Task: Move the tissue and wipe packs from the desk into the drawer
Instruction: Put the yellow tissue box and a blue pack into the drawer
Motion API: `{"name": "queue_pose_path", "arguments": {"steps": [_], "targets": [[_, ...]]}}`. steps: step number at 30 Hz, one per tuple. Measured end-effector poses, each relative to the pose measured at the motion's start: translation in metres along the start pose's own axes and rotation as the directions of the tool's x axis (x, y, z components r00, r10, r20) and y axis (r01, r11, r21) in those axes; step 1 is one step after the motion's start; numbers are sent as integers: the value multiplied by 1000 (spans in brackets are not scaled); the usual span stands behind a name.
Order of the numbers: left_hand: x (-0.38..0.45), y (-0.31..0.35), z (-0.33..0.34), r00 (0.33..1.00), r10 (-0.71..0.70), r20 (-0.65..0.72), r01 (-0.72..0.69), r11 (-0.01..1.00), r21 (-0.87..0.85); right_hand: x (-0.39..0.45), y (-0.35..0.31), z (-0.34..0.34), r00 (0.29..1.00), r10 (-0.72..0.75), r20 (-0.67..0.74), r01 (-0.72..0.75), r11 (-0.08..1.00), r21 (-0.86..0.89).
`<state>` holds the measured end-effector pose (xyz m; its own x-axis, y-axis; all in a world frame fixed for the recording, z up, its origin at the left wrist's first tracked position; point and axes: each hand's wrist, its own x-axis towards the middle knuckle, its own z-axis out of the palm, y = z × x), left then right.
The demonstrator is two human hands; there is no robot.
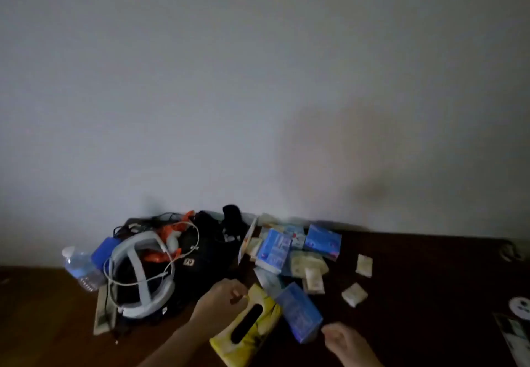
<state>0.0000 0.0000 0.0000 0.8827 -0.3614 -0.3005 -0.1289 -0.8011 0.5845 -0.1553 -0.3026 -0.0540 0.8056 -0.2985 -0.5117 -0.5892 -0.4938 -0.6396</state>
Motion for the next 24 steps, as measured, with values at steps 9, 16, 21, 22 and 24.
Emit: {"name": "queue_pose_path", "arguments": {"steps": [9, 16, 21, 22, 24], "targets": [[57, -53, 126, 927, -161, 340, 10, 914, 405, 133, -23, 47, 991, 28, 128, 13, 949, -314], [52, -92, 199, 990, -39, 132, -46, 809, 586, 178, 31, 124, 975, 140, 174, -7, 797, -604], [64, -97, 201, 998, 19, 65, -53, 811, 583, 174, 47, 149, 1000, 1, 14, 10, 684, -730], [65, -95, 200, 998, 21, 66, -56, 814, 578, 175, 46, 142, 1000, -13, 8, 15, 689, -724], [64, -92, 193, 997, 23, 68, -57, 825, 562, 172, 45, 123, 999, -46, -5, 32, 749, -662]]}}
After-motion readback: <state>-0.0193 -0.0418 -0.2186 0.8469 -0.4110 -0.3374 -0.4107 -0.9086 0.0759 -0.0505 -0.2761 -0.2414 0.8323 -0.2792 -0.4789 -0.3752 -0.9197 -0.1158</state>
